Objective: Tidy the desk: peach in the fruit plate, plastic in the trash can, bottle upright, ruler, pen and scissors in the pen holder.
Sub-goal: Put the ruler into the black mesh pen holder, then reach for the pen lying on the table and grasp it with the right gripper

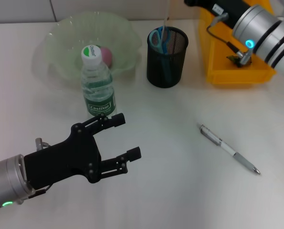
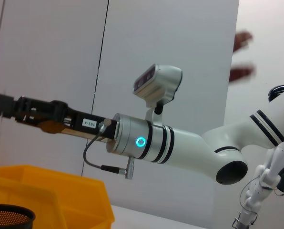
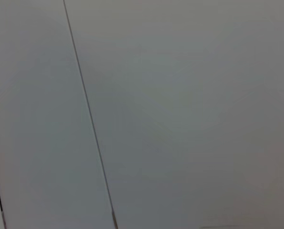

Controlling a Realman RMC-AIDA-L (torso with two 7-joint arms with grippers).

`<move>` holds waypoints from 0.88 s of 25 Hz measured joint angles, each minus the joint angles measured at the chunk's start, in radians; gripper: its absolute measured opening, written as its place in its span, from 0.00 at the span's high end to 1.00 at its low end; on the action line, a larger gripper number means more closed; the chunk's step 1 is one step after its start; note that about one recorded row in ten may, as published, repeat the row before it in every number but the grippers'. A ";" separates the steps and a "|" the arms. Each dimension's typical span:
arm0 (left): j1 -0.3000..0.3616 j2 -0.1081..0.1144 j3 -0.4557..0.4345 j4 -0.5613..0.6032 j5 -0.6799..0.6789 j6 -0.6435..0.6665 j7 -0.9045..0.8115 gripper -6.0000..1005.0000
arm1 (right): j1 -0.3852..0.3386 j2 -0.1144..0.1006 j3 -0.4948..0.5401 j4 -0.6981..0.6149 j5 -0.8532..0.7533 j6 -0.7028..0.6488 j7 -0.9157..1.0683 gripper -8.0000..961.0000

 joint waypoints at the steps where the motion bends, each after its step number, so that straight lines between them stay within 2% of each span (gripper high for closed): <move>1: 0.001 0.000 0.000 0.000 0.000 0.000 0.000 0.17 | 0.004 0.000 -0.006 0.004 -0.002 0.012 0.004 0.53; 11: 0.004 0.000 0.002 0.000 0.001 0.000 0.001 0.17 | -0.004 -0.005 -0.057 0.001 -0.004 0.004 0.062 0.50; 14: 0.005 0.000 0.003 0.000 0.002 0.000 0.001 0.17 | -0.019 -0.008 -0.119 -0.038 -0.004 -0.019 0.129 0.47; 16: 0.008 0.000 0.003 0.000 0.002 0.000 0.001 0.17 | -0.052 -0.012 -0.200 -0.119 -0.005 -0.047 0.232 0.44; 18: 0.011 0.000 0.002 0.000 0.002 0.000 0.002 0.17 | -0.126 -0.016 -0.322 -0.285 -0.025 -0.072 0.392 0.42; 20: 0.013 0.000 0.002 0.000 0.002 -0.002 0.002 0.17 | -0.226 -0.018 -0.435 -0.529 -0.118 -0.068 0.614 0.40; 22: 0.013 0.000 0.003 0.000 0.002 -0.002 0.003 0.17 | -0.311 -0.017 -0.488 -0.799 -0.270 -0.068 0.845 0.38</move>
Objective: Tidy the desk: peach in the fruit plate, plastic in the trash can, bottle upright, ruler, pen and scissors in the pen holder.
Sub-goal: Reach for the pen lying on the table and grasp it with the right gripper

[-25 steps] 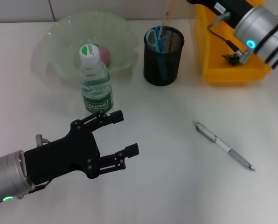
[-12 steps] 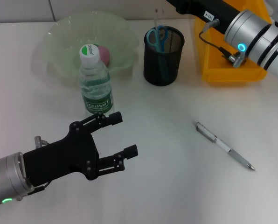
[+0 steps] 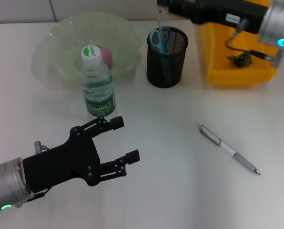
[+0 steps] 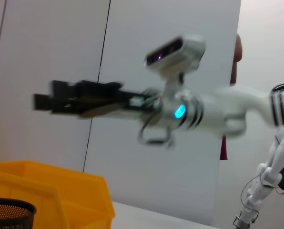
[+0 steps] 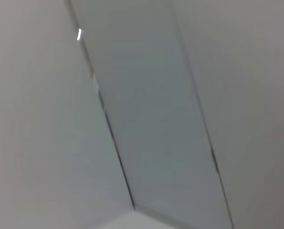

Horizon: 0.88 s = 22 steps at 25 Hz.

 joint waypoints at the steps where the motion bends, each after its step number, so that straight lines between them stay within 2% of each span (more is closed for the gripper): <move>1: 0.000 0.000 0.000 0.000 0.000 0.000 0.000 0.17 | -0.033 0.001 -0.006 -0.137 -0.110 -0.019 0.122 0.36; 2: 0.000 0.000 0.001 0.000 0.000 0.000 0.006 0.17 | -0.066 0.005 -0.002 -0.357 -0.346 -0.110 0.350 0.35; 3: 0.000 0.000 0.001 0.000 0.000 0.000 0.008 0.17 | -0.066 0.005 -0.002 -0.357 -0.346 -0.110 0.350 0.34; 6: 0.000 0.000 0.001 0.000 0.000 0.000 0.012 0.17 | -0.050 0.005 0.002 -0.601 -0.661 -0.329 0.636 0.31; 9: -0.003 0.000 0.005 0.000 0.000 0.000 0.013 0.17 | -0.004 0.004 -0.005 -0.717 -0.878 -0.528 0.797 0.23; 12: -0.005 0.000 0.009 0.000 0.000 0.000 0.013 0.17 | 0.020 0.004 -0.033 -0.749 -1.003 -0.652 0.890 0.13; 15: -0.006 0.000 0.011 0.000 0.000 0.001 0.013 0.17 | 0.016 0.009 -0.090 -0.749 -1.079 -0.684 0.957 0.13; 22: -0.002 0.000 0.014 -0.001 0.000 -0.001 0.019 0.17 | -0.018 0.013 -0.204 -0.636 -1.135 -0.588 1.014 0.13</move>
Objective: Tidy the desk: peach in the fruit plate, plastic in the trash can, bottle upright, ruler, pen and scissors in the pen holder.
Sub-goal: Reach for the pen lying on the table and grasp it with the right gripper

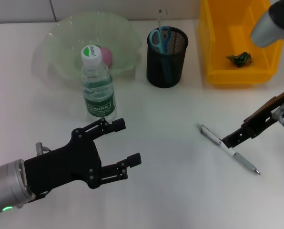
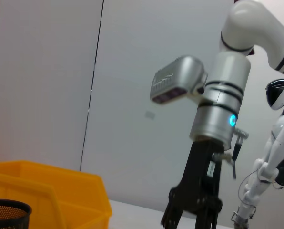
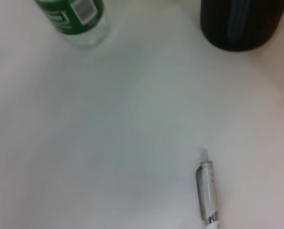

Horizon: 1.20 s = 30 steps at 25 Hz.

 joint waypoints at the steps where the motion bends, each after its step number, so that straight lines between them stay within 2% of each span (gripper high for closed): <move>1: 0.001 0.000 -0.001 -0.001 0.000 0.000 0.006 0.17 | -0.005 0.000 -0.012 0.021 -0.003 0.023 0.000 0.13; 10: 0.005 0.000 -0.006 -0.007 0.000 -0.003 0.017 0.17 | 0.001 -0.005 -0.117 0.153 -0.025 0.168 0.004 0.13; 15: 0.005 0.000 -0.006 -0.007 0.000 -0.003 0.017 0.17 | 0.006 -0.006 -0.146 0.165 -0.050 0.185 0.011 0.13; 21: 0.005 -0.001 -0.006 -0.007 0.000 -0.006 0.017 0.17 | 0.008 -0.005 -0.178 0.178 -0.053 0.205 0.011 0.19; 26: 0.005 -0.001 -0.006 -0.007 0.000 -0.008 0.017 0.17 | 0.009 -0.004 -0.202 0.190 -0.054 0.219 0.012 0.41; 30: 0.005 -0.002 -0.003 -0.007 0.000 -0.013 0.017 0.17 | 0.010 -0.004 -0.219 0.200 -0.054 0.230 0.013 0.45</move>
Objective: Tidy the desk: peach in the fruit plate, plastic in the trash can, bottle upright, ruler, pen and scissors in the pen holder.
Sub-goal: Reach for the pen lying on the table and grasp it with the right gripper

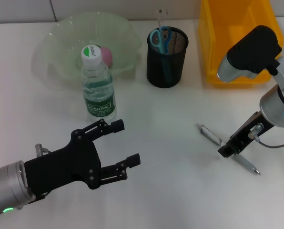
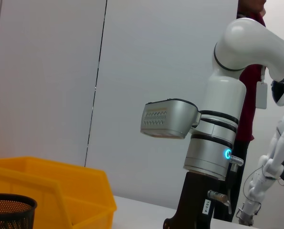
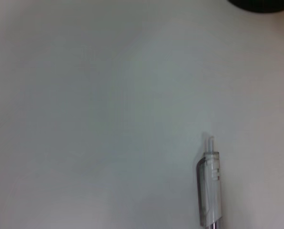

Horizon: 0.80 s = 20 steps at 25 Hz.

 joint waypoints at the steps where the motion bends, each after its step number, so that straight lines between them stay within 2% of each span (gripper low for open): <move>1: 0.001 0.000 0.001 0.000 0.000 -0.001 0.000 0.17 | 0.000 0.000 -0.002 0.002 0.000 0.002 0.000 0.46; 15: 0.006 0.000 0.002 0.000 0.000 -0.001 0.000 0.17 | 0.001 0.000 -0.016 0.018 0.000 0.026 0.001 0.63; 20: 0.006 0.000 0.000 0.000 0.000 -0.001 0.000 0.17 | 0.005 0.001 -0.026 0.030 0.000 0.030 0.001 0.66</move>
